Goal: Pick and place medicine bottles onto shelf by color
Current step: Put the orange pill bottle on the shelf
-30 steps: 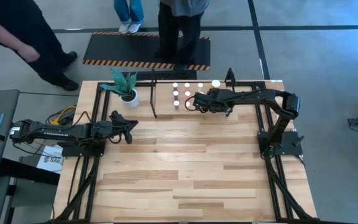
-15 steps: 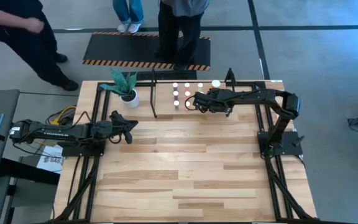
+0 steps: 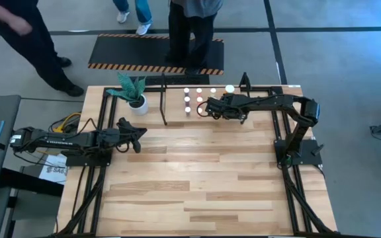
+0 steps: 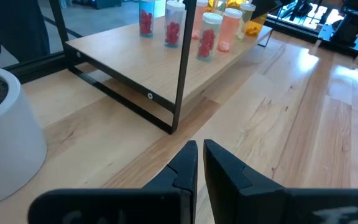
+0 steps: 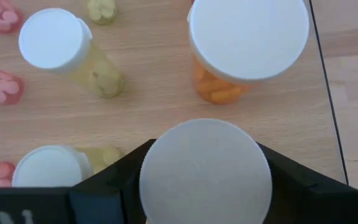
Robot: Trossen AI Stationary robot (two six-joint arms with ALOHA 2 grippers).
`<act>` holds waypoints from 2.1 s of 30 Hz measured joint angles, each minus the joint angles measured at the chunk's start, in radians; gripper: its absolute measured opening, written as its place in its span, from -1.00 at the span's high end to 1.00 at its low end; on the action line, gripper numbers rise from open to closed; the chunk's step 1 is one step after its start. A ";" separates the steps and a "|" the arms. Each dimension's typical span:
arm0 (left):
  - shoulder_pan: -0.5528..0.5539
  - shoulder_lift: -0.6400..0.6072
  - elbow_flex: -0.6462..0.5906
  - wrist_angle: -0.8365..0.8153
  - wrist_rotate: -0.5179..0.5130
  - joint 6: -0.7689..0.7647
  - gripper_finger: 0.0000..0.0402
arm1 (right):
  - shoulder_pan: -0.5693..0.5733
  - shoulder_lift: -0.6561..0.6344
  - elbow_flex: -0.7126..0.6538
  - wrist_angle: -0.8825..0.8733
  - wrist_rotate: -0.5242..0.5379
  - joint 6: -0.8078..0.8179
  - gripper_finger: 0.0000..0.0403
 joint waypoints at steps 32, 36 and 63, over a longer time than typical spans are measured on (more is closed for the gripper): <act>0.000 0.000 0.000 0.000 0.000 0.000 0.93 | 0.000 -0.001 0.089 -0.179 0.076 0.055 -0.25; 0.000 0.000 0.000 0.000 0.000 0.000 0.93 | 0.000 -0.001 0.089 -0.181 0.076 0.057 -0.25; 0.000 0.000 0.000 0.000 0.000 0.000 0.93 | 0.016 -0.002 0.080 -0.229 0.067 0.315 -0.25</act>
